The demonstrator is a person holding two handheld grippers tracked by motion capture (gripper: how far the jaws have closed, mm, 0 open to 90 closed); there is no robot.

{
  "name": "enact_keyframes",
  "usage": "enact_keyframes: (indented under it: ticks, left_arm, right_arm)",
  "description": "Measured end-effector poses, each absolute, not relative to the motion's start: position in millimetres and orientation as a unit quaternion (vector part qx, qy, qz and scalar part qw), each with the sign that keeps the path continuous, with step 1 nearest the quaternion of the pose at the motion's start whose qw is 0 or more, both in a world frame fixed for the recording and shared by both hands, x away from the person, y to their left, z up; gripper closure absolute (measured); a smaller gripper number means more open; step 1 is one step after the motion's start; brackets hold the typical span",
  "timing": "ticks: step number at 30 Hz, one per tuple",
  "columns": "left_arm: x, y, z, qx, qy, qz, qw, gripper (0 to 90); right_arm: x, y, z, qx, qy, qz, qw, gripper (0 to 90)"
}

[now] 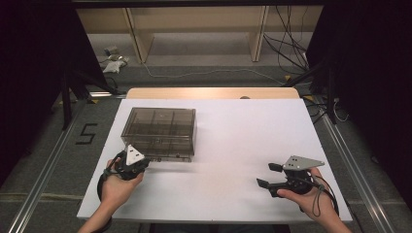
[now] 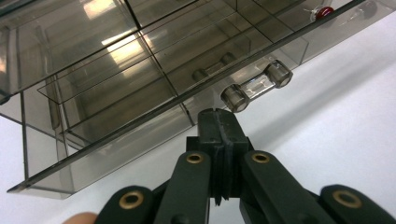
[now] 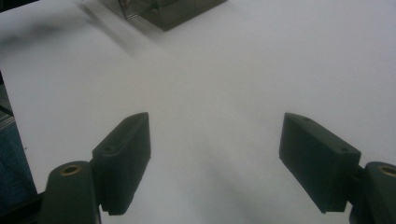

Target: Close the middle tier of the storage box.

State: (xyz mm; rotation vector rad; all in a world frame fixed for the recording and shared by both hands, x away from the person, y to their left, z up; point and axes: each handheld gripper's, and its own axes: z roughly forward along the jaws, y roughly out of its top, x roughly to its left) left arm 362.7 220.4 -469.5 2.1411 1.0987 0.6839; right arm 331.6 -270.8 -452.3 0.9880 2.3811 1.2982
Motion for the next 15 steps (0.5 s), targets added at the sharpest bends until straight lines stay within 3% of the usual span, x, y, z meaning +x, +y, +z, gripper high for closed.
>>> enact_keyframes:
  ticks: [15]
  left_arm:
    - [370.8,222.4,-468.9,0.808,0.422,0.260,0.320,90.0]
  right_arm:
    - [332.3,-271.5,-452.8,0.341,0.817,0.447,0.127,25.9]
